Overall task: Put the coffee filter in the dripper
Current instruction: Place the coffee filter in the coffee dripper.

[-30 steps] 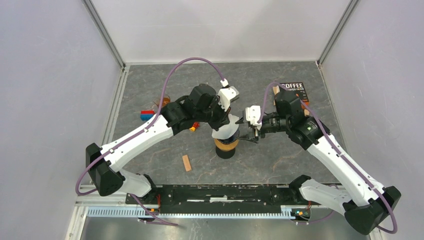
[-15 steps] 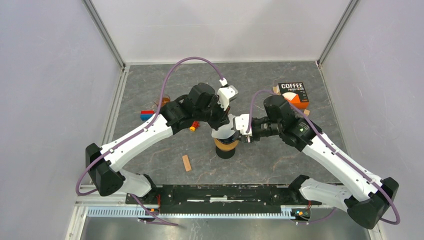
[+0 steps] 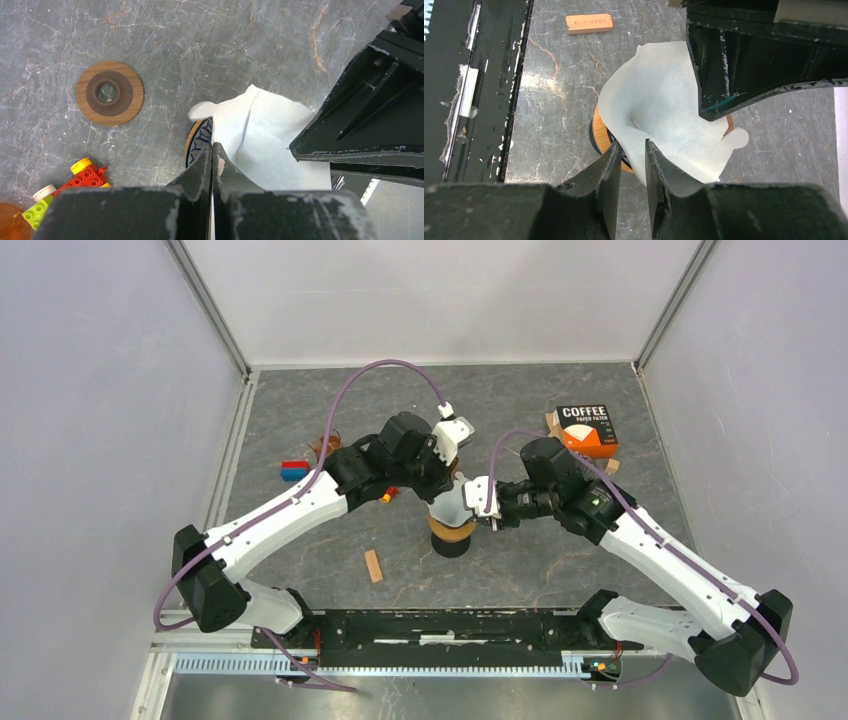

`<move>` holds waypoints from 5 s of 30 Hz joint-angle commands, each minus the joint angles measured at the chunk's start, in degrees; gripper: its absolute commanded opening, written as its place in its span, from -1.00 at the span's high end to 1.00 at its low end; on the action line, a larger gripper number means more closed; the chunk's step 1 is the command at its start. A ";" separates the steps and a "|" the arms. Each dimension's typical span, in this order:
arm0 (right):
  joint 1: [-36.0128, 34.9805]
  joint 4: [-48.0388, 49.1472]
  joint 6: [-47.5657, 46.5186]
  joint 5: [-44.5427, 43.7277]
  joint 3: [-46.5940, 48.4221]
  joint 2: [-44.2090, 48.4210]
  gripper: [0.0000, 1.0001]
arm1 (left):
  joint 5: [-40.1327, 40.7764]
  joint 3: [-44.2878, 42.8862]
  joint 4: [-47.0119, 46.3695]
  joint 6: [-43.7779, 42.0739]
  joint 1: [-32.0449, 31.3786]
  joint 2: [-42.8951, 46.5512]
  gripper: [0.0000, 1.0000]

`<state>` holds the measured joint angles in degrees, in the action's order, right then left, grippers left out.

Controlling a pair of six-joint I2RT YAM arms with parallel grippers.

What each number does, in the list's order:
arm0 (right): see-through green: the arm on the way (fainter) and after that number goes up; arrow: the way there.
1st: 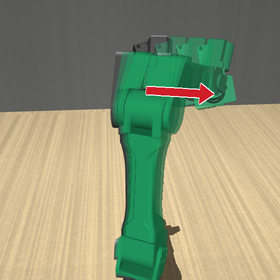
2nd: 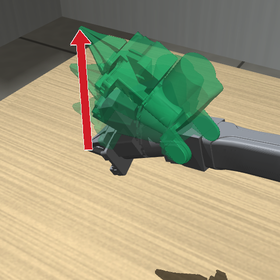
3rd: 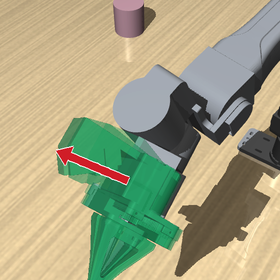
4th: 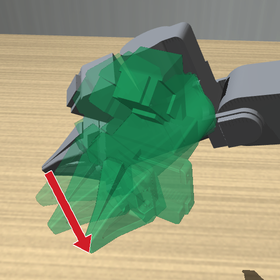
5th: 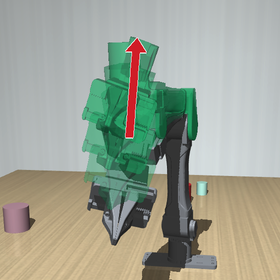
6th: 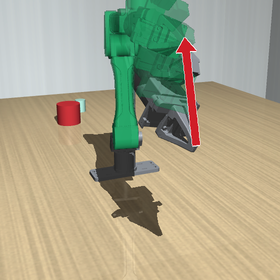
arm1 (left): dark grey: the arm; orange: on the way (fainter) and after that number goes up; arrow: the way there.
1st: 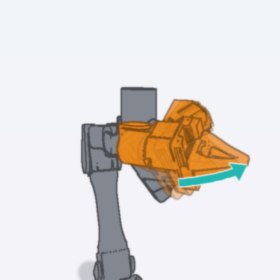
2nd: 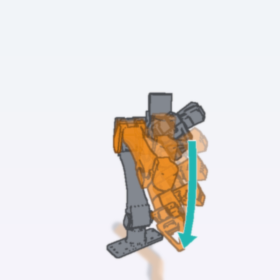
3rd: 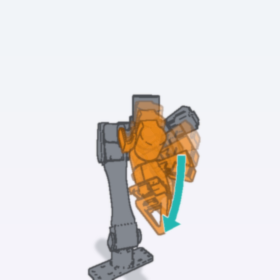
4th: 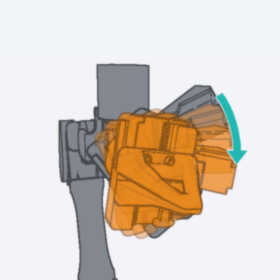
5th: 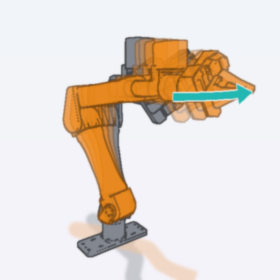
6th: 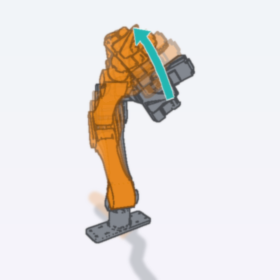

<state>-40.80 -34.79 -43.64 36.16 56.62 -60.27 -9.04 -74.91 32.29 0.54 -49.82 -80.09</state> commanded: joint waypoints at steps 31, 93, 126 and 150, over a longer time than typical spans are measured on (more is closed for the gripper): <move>-0.66 -4.82 -0.57 1.54 8.67 -2.35 -0.03 | 3.33 -0.39 -3.20 -8.07 0.26 2.18 0.71; -0.29 -5.12 -1.16 0.07 6.83 -0.93 -0.30 | -2.10 -0.97 0.40 -13.35 0.25 5.05 0.09; -0.23 -5.03 -2.07 0.84 6.08 -3.30 0.84 | -1.95 4.29 -0.46 -13.49 0.29 7.14 0.95; -0.25 -3.85 -2.07 0.33 2.57 -3.14 1.00 | -1.33 6.39 -1.61 -15.00 0.08 6.67 0.96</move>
<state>-41.15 -39.57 -44.91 35.99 60.10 -63.51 -10.55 -69.12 32.62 -12.12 -49.84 -74.70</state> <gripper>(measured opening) 0.006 0.032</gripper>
